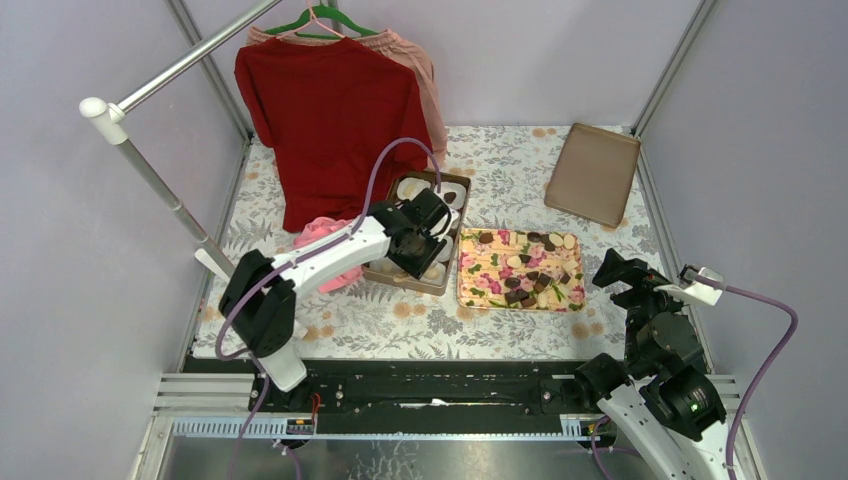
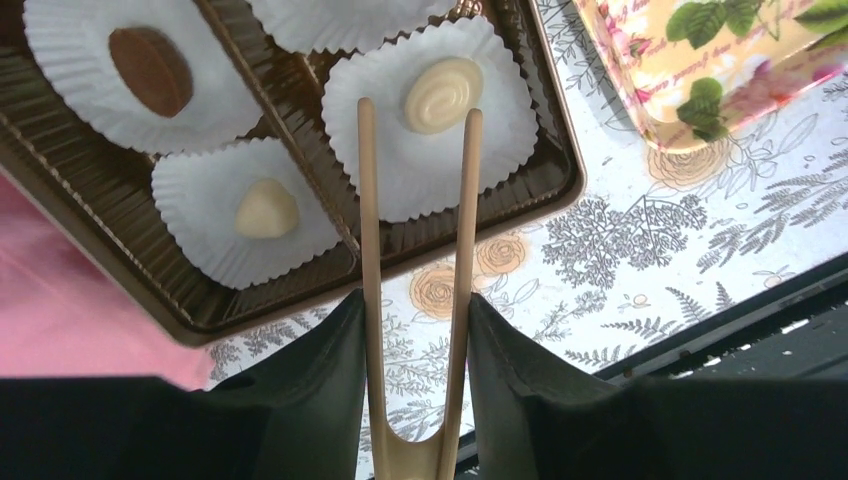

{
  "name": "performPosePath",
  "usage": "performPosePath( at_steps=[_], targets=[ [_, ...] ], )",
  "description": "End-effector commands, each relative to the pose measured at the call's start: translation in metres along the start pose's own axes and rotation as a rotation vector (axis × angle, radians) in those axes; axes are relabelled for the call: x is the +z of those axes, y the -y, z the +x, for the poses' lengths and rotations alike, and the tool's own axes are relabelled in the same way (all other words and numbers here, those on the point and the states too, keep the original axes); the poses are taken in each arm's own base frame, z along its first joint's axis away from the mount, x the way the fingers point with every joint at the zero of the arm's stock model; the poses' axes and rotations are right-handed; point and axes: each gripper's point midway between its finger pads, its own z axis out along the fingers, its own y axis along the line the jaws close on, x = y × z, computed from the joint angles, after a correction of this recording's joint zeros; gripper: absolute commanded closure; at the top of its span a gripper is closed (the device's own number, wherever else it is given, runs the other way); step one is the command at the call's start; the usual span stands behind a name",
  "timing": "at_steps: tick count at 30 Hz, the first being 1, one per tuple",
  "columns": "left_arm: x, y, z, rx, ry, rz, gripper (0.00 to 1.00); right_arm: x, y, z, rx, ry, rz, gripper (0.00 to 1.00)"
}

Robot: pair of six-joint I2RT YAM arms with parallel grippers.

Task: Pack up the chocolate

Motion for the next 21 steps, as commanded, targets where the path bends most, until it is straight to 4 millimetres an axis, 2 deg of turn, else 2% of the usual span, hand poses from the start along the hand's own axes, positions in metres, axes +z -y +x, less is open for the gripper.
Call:
performPosePath(
  at_steps=[1, 6, 10, 17, 21],
  targets=[
    [-0.02, -0.007, -0.005, -0.068, 0.085, -0.033, 0.56, 0.001, 0.0, -0.005, 0.011, 0.016, 0.013, 0.0],
    [-0.032, -0.017, 0.005, -0.195, 0.143, -0.075, 0.55, 0.001, 0.0, -0.005, 0.013, 0.017, 0.011, 0.0],
    [-0.037, -0.024, 0.021, -0.337, 0.187, -0.104, 0.54, 0.002, -0.001, -0.004, 0.011, 0.016, 0.009, 0.0],
    [-0.052, -0.039, 0.056, -0.558, 0.271, -0.178, 0.53, 0.002, -0.003, -0.003, 0.006, 0.011, 0.0, 0.0],
    [-0.051, -0.046, 0.084, -0.662, 0.266, -0.22, 0.51, 0.003, -0.004, -0.004, 0.008, 0.013, -0.002, 0.0]
  ],
)
